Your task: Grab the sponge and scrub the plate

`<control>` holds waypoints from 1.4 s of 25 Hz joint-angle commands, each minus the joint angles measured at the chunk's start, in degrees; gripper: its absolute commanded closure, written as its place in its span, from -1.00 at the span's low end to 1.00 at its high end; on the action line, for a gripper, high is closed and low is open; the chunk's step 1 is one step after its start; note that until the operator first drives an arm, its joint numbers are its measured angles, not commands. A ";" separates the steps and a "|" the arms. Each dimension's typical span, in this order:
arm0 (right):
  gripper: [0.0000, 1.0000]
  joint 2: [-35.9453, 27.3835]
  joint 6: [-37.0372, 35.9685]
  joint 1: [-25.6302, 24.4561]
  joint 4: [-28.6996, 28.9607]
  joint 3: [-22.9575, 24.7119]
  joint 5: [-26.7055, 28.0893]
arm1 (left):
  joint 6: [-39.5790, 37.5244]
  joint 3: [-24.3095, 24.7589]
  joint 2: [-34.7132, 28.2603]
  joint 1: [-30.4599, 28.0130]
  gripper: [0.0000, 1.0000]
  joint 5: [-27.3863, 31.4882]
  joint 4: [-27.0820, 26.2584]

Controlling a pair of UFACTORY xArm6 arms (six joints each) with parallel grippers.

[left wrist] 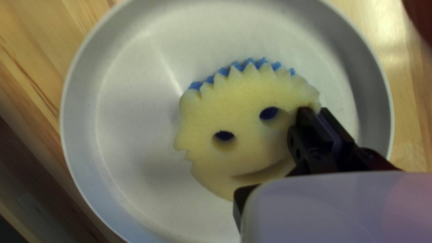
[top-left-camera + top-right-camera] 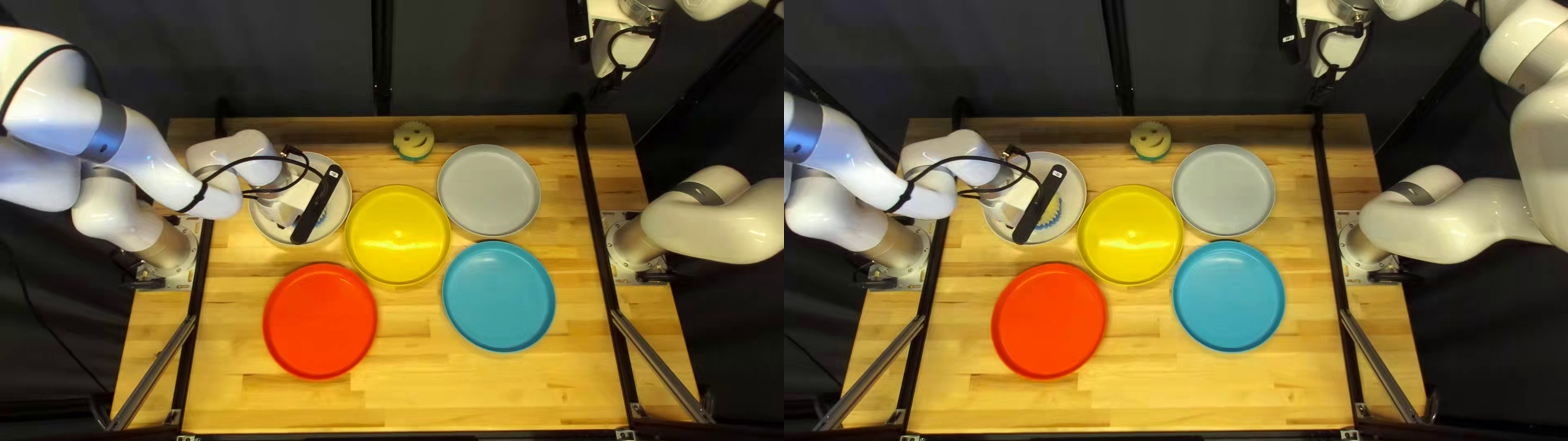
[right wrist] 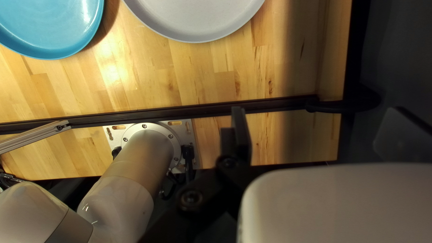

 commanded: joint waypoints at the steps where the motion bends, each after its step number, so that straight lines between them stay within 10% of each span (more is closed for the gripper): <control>1: -1.00 0.00 0.00 0.00 0.00 0.00 0.00 | 0.68 1.96 -1.59 0.32 1.00 -0.28 -0.23; 14: -1.00 0.00 0.00 0.00 0.00 0.00 0.00 | -2.54 11.97 -15.85 1.41 1.00 5.61 1.73; 35: -1.00 0.00 0.00 0.00 0.00 0.00 0.00 | 1.56 0.38 -2.44 2.66 1.00 2.20 0.23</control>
